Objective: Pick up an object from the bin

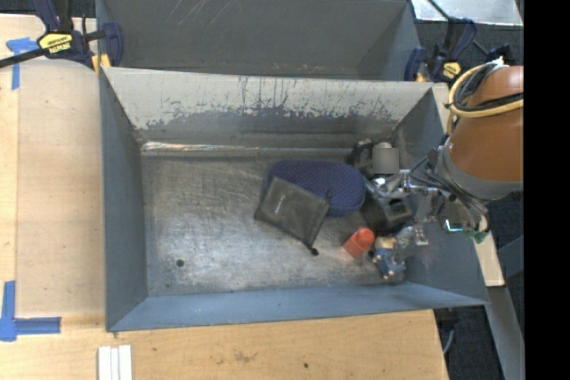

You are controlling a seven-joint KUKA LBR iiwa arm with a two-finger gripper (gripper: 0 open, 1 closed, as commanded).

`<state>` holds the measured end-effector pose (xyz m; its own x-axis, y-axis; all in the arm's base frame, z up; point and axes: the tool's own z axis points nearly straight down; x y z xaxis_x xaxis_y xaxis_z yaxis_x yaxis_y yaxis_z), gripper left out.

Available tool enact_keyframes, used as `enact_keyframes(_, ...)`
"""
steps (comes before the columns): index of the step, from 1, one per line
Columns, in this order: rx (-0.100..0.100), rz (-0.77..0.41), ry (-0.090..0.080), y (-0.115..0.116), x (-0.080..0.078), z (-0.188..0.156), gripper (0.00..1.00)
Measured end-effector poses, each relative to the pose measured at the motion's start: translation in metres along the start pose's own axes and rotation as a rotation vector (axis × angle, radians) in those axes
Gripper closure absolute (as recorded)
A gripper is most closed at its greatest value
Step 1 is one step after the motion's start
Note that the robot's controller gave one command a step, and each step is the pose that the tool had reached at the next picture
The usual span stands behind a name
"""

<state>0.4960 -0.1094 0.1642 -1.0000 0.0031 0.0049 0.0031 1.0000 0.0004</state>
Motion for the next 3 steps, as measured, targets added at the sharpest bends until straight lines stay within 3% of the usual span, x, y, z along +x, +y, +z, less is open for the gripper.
enact_keyframes(1, -0.007, -0.146, -0.013, -0.018, -0.005, 0.076, 0.00)
enact_keyframes(2, -0.006, -0.466, -0.003, -0.017, -0.018, 0.064, 0.00)
enact_keyframes(3, -0.008, -0.351, -0.013, -0.036, -0.017, 0.062, 0.00)
